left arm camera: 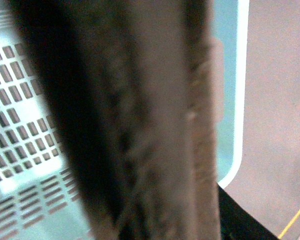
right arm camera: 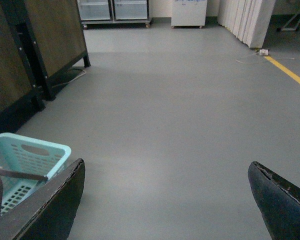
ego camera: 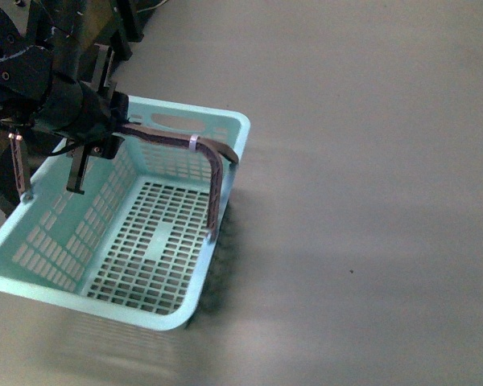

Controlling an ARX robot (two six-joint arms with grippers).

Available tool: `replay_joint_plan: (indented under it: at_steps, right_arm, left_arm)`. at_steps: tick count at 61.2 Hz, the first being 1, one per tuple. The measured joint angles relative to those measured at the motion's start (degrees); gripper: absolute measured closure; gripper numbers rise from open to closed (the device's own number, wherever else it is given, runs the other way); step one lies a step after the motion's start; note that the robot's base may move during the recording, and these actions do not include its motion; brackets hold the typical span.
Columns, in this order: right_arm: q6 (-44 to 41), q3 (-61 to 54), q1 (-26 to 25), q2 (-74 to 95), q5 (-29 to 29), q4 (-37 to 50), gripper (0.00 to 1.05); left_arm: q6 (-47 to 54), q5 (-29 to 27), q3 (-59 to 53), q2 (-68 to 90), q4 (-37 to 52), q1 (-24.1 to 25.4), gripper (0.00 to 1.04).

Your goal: Pick lemon and mango into basket

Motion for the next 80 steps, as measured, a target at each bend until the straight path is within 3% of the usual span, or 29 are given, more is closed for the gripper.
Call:
replay_joint_plan:
  at_steps: [16,29,44,56,63,80]
  right_arm:
    - [0.0,0.0,0.0,-0.02,0.0,0.0,0.09]
    - [0.0,0.0,0.0,0.0,0.0,0.0,0.09]
    - [0.0,0.0,0.0,0.0,-0.02,0.0,0.09]
    - [0.0,0.0,0.0,0.0,0.0,0.0,0.09]
    - [0.0,0.0,0.0,0.0,0.0,0.0,0.09]
    - [0.0,0.0,0.0,0.0,0.0,0.0,0.09]
  left_arm:
    - [-0.37,0.5,-5.75,-6.49,1.81,-0.74,0.99]
    - [-2.43,3.19,-14.25,-22.73,2.23,0.46,1.0]
    - [-5.99,4.31,-18.82,-45.62,-4.09,3.98,1.0]
    - [-6.78,5.11,-19.15,-63.23,-14.75,5.31,1.0]
    - [-4.87,4.22,-17.77,-68.13,-21.29,4.5,1.0]
    - [-2.64,3.37,-17.53,-68.72,-21.77,4.44,1.0]
